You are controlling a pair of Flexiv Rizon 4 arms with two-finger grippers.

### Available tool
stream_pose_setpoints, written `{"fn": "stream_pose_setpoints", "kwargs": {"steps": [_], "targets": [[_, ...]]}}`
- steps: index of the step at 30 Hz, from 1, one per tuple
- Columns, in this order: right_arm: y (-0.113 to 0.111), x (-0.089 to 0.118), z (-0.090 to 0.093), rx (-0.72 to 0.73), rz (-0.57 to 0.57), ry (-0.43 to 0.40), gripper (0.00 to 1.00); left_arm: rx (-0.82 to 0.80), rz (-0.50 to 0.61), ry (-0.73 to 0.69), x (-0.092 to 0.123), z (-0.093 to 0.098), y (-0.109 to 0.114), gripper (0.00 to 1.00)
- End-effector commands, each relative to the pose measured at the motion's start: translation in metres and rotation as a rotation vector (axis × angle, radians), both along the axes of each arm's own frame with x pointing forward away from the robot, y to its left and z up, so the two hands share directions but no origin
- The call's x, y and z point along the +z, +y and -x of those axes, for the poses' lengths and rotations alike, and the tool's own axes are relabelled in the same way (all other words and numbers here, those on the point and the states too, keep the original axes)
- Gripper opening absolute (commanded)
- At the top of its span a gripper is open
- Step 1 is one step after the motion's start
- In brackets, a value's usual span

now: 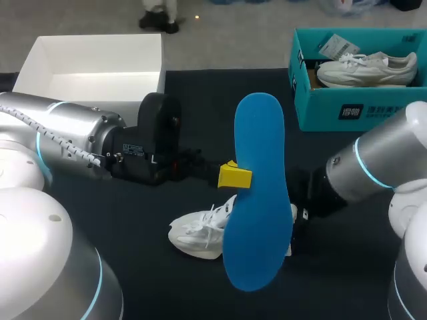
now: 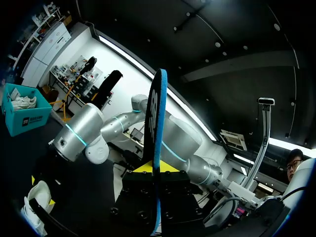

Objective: Take the shoe out of the shoebox, open the shoe tongue, remove and reinsert the insole, then place the shoe into the shoebox

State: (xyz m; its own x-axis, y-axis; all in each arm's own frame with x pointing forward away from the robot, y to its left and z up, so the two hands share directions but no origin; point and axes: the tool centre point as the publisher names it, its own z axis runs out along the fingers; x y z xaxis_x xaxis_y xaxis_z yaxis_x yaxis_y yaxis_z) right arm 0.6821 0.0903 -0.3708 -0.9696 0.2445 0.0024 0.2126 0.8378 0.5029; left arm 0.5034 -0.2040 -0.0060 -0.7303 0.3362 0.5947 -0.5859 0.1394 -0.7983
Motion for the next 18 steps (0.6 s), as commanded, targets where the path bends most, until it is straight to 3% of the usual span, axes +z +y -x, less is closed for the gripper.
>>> {"fn": "stream_pose_setpoints", "kwargs": {"steps": [1, 18], "targets": [[0.0, 0.014, 0.002, -0.007, 0.337, 0.07, 1.0, -0.001, 0.001, 0.0, 0.0, 0.0, -0.001, 0.0], [-0.014, 0.039, 0.008, 0.018, 0.499, 0.133, 1.0, -0.001, 0.001, 0.0, 0.0, 0.0, -0.001, 0.0]]}}
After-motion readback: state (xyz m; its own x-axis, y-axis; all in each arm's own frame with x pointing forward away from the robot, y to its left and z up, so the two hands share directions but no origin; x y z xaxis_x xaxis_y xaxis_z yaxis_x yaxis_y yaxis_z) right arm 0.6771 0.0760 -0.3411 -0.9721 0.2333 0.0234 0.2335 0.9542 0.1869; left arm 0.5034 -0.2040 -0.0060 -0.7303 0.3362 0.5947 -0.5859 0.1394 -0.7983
